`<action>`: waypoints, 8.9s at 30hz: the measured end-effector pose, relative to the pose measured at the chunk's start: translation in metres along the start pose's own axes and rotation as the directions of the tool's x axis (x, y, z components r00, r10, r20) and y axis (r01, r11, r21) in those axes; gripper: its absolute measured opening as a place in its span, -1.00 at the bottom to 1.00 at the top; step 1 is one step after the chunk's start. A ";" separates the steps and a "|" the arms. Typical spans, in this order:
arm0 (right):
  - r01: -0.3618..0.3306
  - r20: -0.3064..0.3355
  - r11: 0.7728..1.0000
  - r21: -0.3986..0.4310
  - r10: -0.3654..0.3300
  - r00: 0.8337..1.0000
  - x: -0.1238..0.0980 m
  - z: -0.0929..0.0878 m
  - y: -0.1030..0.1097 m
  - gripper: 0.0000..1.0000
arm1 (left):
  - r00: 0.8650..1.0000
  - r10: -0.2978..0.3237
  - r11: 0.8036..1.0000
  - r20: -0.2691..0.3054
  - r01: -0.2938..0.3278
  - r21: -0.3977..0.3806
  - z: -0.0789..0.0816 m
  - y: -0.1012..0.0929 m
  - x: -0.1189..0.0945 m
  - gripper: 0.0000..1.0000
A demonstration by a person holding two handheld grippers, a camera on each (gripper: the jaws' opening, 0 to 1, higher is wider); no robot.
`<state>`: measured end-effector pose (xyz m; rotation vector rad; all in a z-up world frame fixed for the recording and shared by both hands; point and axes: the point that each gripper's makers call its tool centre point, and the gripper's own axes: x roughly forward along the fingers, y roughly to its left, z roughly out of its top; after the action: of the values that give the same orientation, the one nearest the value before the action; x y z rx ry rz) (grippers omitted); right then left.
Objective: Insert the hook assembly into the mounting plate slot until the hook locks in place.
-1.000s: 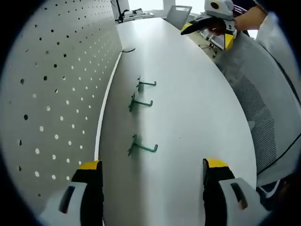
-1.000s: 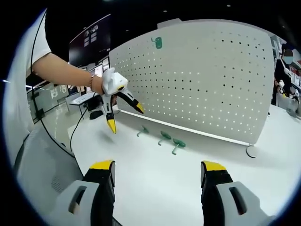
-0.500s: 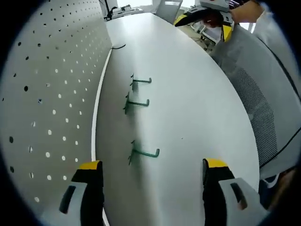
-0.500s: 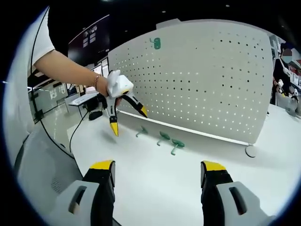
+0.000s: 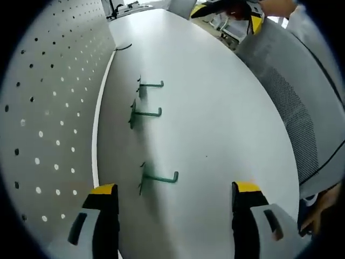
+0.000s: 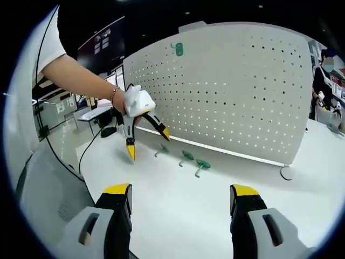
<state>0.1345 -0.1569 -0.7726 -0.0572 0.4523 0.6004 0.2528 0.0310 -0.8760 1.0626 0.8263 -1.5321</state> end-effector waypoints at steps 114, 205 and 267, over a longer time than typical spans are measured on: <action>0.015 -0.021 1.000 -0.001 -0.016 1.000 -0.002 -0.006 -0.006 0.33 | 0.994 0.103 0.981 -0.026 -0.106 -0.164 0.000 0.030 0.007 -0.94; 0.002 0.039 0.999 0.033 -0.003 0.999 -0.004 0.005 -0.004 0.41 | 0.841 0.424 0.872 0.337 -0.279 -0.401 0.052 0.035 -0.076 -0.96; -0.015 0.041 1.000 0.017 0.014 0.999 -0.004 0.007 0.003 0.41 | 0.521 0.663 0.730 0.538 -0.289 -0.620 0.101 -0.020 -0.174 -0.96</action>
<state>0.1325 -0.1557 -0.7647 -0.0247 0.4182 0.6107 0.2225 0.0071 -0.6772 0.1941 0.2203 -1.0182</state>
